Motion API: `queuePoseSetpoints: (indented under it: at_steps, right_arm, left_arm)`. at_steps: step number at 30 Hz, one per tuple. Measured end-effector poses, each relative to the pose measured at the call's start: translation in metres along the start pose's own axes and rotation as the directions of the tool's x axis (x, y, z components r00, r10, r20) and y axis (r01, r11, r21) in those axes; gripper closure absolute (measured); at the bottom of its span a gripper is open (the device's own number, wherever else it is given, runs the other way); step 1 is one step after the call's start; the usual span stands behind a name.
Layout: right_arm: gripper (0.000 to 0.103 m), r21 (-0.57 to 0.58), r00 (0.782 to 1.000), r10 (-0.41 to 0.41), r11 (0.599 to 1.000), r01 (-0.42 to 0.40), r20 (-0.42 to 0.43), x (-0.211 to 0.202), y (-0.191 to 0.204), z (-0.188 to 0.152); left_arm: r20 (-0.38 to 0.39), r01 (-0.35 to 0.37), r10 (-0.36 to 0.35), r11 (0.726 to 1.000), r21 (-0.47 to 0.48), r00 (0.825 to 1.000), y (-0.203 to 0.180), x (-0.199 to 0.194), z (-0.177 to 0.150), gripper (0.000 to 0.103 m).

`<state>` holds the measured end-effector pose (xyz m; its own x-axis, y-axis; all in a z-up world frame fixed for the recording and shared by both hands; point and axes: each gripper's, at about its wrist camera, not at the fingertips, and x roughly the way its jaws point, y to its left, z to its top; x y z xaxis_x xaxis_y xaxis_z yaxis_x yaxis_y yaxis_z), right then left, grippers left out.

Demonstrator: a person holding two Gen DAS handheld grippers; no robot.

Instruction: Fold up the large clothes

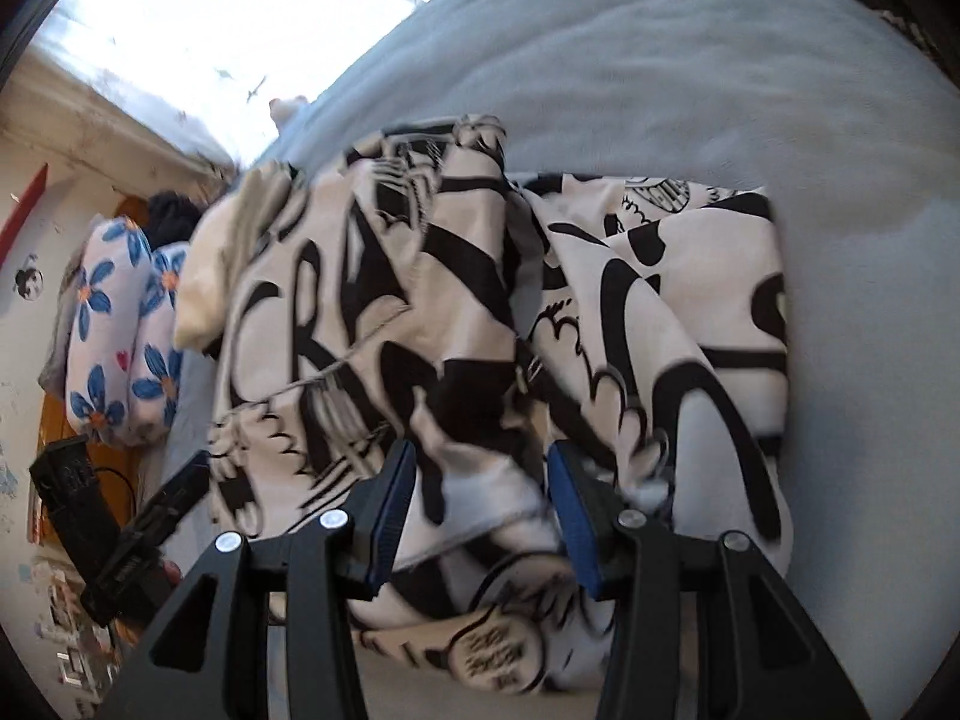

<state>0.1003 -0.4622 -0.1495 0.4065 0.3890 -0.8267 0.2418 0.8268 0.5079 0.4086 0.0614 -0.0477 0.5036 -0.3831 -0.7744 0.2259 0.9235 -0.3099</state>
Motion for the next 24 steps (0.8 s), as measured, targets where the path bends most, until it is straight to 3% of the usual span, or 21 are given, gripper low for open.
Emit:
queuePoseSetpoints:
  at_steps: [4,7,11,16,19,21,24]
  right_arm:
    - [0.057,-0.037,0.998,0.011,0.999,-0.013,-0.068,0.019,0.000,0.008]
    - [0.055,-0.053,0.986,0.085,0.994,-0.093,-0.142,0.027,0.004,0.003]
    - [0.055,-0.134,0.980,0.096,0.984,-0.121,-0.176,0.024,0.015,-0.006]
    - [0.057,-0.090,0.979,0.095,0.990,-0.113,-0.181,0.037,0.012,-0.002]
    - [0.067,-0.115,0.987,0.023,0.992,-0.042,-0.159,0.042,0.022,-0.001]
    - [0.081,-0.140,0.990,-0.015,0.990,-0.005,-0.138,0.038,0.031,-0.004]
    - [0.092,-0.192,0.995,-0.061,0.980,0.046,-0.076,0.020,0.055,-0.011]
  left_arm:
    - [-0.007,0.035,-0.035,0.999,-0.031,0.999,0.002,0.007,0.003,0.022]
    - [-0.014,0.048,-0.048,0.998,-0.045,0.999,0.003,0.010,0.005,0.022]
    - [-0.015,0.038,-0.038,0.999,-0.027,0.999,0.001,0.010,0.006,0.022]
    - [-0.018,0.040,-0.040,0.998,-0.041,0.999,0.000,0.011,0.008,0.022]
    - [-0.017,0.029,-0.029,0.999,-0.037,0.999,-0.002,0.010,0.007,0.022]
    - [-0.020,0.022,-0.023,0.999,-0.029,1.000,-0.003,0.009,0.008,0.022]
    - [-0.021,0.014,-0.015,1.000,-0.023,1.000,-0.004,0.009,0.009,0.022]
